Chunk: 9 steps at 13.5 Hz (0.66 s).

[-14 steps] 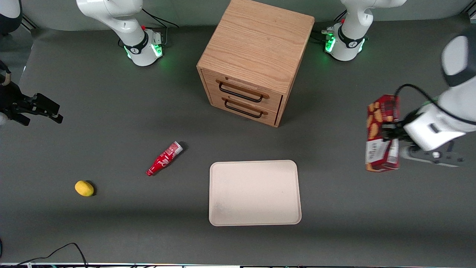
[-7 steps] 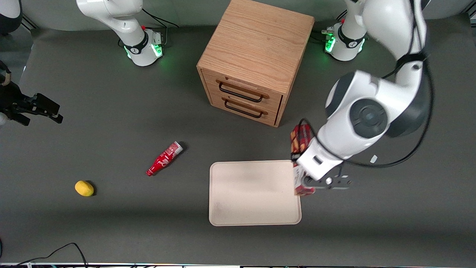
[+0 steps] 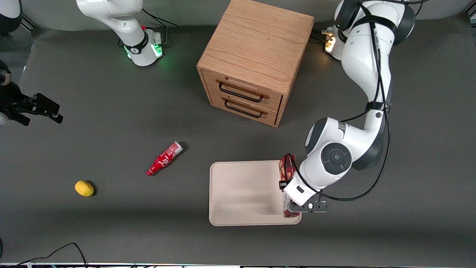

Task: Place red cookie box on tray
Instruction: 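Lower the box onto the tray beside its rim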

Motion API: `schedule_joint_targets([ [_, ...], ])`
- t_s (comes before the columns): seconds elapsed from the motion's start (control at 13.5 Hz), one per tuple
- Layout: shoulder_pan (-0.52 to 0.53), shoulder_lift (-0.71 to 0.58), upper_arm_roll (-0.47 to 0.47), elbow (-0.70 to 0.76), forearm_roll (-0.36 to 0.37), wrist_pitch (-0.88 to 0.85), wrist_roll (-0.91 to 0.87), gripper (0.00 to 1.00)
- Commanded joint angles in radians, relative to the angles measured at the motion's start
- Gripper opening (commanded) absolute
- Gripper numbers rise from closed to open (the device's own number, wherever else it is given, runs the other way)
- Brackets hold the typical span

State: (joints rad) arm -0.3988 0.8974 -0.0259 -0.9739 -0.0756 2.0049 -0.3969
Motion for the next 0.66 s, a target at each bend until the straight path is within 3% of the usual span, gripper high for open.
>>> schedule_joint_targets([
  [0.0, -0.003, 0.047, 0.006, 0.052, 0.0, 0.029, 0.038, 0.0],
  [0.59, -0.002, 0.115, 0.014, 0.052, 0.002, 0.13, 0.156, 0.0],
])
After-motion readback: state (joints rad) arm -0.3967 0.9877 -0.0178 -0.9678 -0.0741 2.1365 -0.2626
